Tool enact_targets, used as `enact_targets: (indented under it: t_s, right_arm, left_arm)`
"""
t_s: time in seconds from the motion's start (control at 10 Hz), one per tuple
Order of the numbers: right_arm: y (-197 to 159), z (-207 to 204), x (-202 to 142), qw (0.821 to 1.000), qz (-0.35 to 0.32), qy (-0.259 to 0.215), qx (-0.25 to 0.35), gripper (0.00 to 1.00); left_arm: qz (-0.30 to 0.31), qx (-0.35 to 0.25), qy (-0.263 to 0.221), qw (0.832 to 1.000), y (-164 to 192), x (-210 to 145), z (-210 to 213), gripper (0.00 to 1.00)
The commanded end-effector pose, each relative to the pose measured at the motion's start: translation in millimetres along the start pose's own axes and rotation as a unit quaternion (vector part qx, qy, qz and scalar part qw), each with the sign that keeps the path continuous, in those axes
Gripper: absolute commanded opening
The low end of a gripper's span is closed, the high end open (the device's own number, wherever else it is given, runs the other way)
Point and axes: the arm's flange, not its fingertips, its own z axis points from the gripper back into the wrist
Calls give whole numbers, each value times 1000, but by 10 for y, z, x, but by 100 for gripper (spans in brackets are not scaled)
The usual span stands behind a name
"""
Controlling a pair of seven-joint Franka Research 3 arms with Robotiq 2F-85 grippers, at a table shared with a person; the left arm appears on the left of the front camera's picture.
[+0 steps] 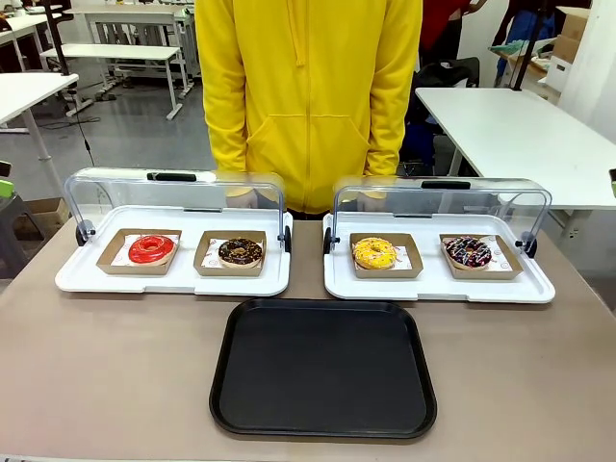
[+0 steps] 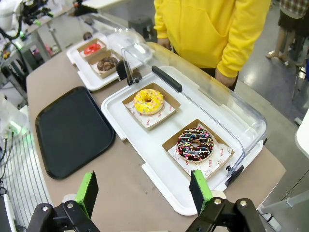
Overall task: Move the first donut from the left to the tray.
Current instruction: Pick up the Paper togo box containing the Donut indicated by the person and place it on the Handle tray.
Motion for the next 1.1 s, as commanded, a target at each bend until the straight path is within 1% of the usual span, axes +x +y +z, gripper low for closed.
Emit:
enact_targets:
  t_s: [0.0, 1.0]
  right_arm:
    - [-33, -2, 22, 1000, 13, -13, 2, 100]
    - [-33, -2, 22, 1000, 13, -13, 2, 100]
  left_arm:
    - [-9, -2, -14, 1000, 23, 4, 1, 100]
    - [-9, -2, -14, 1000, 23, 4, 1, 100]
